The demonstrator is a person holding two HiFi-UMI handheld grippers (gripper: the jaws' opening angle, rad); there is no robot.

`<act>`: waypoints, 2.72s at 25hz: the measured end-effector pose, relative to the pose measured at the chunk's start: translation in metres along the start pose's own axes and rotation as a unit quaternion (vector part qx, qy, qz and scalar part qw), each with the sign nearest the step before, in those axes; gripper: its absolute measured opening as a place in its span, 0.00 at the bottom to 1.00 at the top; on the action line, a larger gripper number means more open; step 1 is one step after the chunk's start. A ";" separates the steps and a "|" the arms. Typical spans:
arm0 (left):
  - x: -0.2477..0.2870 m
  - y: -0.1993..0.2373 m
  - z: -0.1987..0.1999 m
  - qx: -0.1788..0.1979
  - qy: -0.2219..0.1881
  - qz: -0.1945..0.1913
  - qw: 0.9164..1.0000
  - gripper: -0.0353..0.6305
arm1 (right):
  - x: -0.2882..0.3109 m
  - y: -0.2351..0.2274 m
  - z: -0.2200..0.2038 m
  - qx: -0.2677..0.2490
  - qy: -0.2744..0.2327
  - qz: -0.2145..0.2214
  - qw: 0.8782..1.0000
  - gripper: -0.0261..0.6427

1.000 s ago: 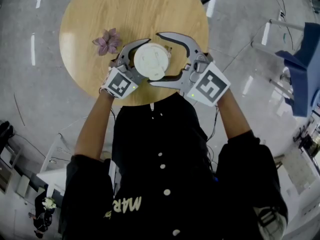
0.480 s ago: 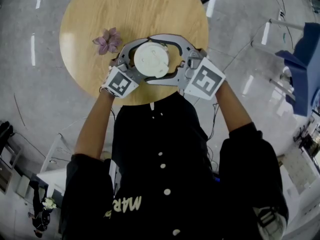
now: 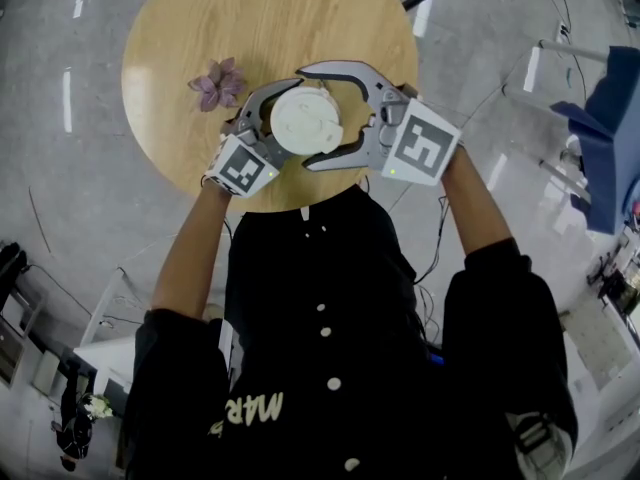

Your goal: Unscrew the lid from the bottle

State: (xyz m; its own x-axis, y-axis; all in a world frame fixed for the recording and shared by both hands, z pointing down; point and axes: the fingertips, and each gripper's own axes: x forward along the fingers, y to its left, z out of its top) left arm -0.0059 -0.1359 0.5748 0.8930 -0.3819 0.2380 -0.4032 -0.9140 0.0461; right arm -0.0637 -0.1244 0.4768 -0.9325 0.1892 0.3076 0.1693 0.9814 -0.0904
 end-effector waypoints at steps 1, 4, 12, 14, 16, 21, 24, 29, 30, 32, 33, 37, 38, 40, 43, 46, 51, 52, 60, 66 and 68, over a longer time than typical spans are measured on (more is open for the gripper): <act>0.000 0.000 0.000 0.000 -0.001 0.001 1.000 0.60 | -0.003 -0.001 0.001 0.012 -0.003 -0.033 0.999 0.79; 0.000 0.000 0.001 0.003 -0.001 0.001 1.000 0.60 | -0.002 -0.004 0.002 0.042 -0.015 -0.143 0.989 0.80; 0.000 0.001 -0.001 0.001 -0.002 0.006 1.000 0.60 | 0.012 -0.022 0.008 0.037 -0.051 -0.270 0.961 0.78; 0.000 -0.001 0.000 0.001 0.000 0.005 1.000 0.60 | 0.013 -0.017 0.013 0.009 -0.054 -0.212 0.976 0.78; 0.000 -0.001 0.000 0.002 -0.001 0.003 1.000 0.60 | 0.016 -0.009 0.014 -0.018 -0.052 -0.128 0.990 0.78; 0.001 0.000 -0.004 0.000 0.003 0.002 1.000 0.60 | 0.020 0.000 0.006 -0.042 -0.025 -0.017 0.999 0.78; 0.001 -0.001 -0.003 0.002 0.001 0.000 1.000 0.60 | 0.017 0.002 0.007 -0.040 -0.022 -0.020 0.999 0.77; 0.000 0.000 -0.001 0.002 -0.002 -0.001 1.000 0.60 | 0.009 -0.001 0.029 -0.041 -0.071 -0.027 0.996 0.77; 0.000 0.000 -0.001 0.001 -0.003 0.000 1.000 0.60 | 0.008 -0.002 0.033 -0.040 -0.078 -0.031 0.996 0.77; 0.000 0.000 0.000 0.000 -0.004 0.001 1.000 0.60 | 0.006 -0.003 0.037 -0.041 -0.079 -0.036 0.995 0.77; 0.000 0.000 -0.001 -0.002 -0.001 0.002 1.000 0.60 | 0.005 -0.002 0.039 -0.039 -0.080 -0.037 0.995 0.77; -0.005 0.000 -0.007 -0.018 0.022 0.014 1.000 0.60 | -0.005 -0.005 0.050 -0.025 -0.078 -0.063 0.995 0.77; -0.010 -0.001 -0.007 -0.025 0.025 0.019 0.999 0.60 | -0.009 -0.005 0.056 -0.016 -0.081 -0.072 0.994 0.77; -0.023 -0.005 -0.007 -0.042 0.033 0.033 0.998 0.61 | -0.017 -0.002 0.070 0.001 -0.088 -0.088 0.992 0.77; -0.042 -0.012 -0.008 -0.050 0.047 0.050 0.996 0.61 | -0.030 0.001 0.091 0.016 -0.097 -0.116 0.988 0.77; -0.061 -0.017 -0.003 -0.038 0.064 0.064 0.995 0.60 | -0.046 0.000 0.114 0.034 -0.109 -0.151 0.982 0.77; -0.108 -0.015 0.020 -0.043 0.069 0.107 0.991 0.60 | -0.078 -0.001 0.146 0.053 -0.133 -0.225 0.964 0.77; -0.118 -0.012 0.030 -0.041 0.063 0.119 0.990 0.58 | -0.085 -0.003 0.151 0.057 -0.135 -0.243 0.959 0.77; -0.190 0.007 0.135 -0.034 0.018 0.249 0.968 0.11 | -0.138 0.009 0.177 0.048 -0.154 -0.357 0.920 0.77; -0.218 0.018 0.198 -0.048 0.002 0.301 0.952 0.06 | -0.166 0.022 0.190 0.045 -0.161 -0.411 0.896 0.77; -0.231 0.023 0.222 -0.049 -0.020 0.327 0.944 0.06 | -0.175 0.027 0.194 0.045 -0.165 -0.427 0.888 0.77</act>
State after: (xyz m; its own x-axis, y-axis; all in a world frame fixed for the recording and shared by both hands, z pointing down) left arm -0.1774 -0.0990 0.3057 0.4538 -0.8660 0.2098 -0.8849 -0.4657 -0.0081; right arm 0.0423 -0.1372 0.2365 -0.7540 -0.6569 0.0070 -0.6566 0.7533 -0.0387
